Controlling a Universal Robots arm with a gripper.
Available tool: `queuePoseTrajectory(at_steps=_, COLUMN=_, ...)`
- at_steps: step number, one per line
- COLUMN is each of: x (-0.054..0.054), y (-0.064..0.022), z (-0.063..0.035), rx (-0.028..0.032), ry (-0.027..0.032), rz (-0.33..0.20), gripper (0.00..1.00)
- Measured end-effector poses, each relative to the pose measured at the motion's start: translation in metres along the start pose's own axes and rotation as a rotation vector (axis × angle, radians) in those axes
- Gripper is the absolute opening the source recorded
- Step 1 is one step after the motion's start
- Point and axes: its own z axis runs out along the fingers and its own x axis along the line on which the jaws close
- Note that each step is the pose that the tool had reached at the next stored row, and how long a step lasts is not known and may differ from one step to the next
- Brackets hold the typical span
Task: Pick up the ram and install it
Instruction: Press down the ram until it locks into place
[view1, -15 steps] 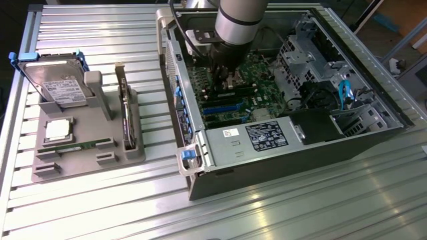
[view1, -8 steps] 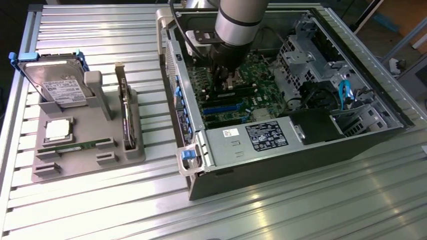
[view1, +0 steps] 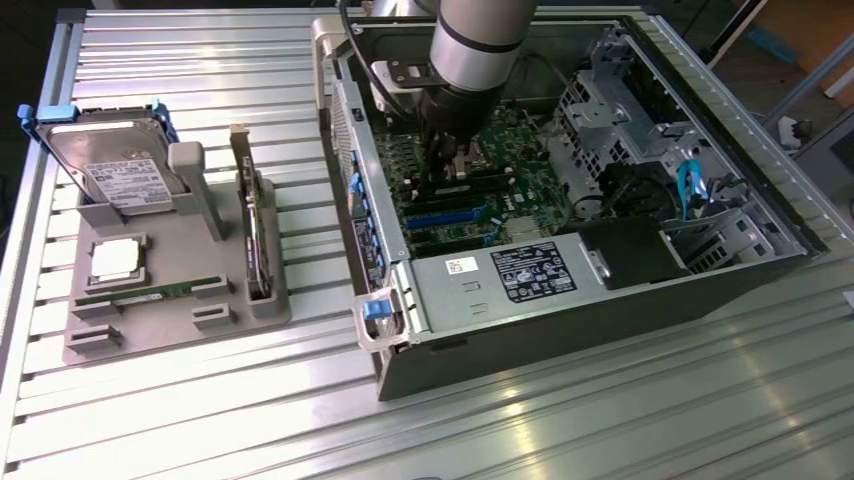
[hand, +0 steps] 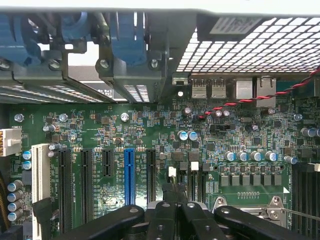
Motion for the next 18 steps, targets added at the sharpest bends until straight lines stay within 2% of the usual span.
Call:
queuePoseTrajectory(at_steps=7, x=0.000, y=0.0000, z=-0.0003, rx=0.0002, ry=-0.0004, rz=0.000, gripper=0.11)
queuePoseTrajectory(at_steps=18, x=0.000, y=0.0003, z=-0.0159, rx=0.0001, ry=0.0035, rz=0.000, gripper=0.11)
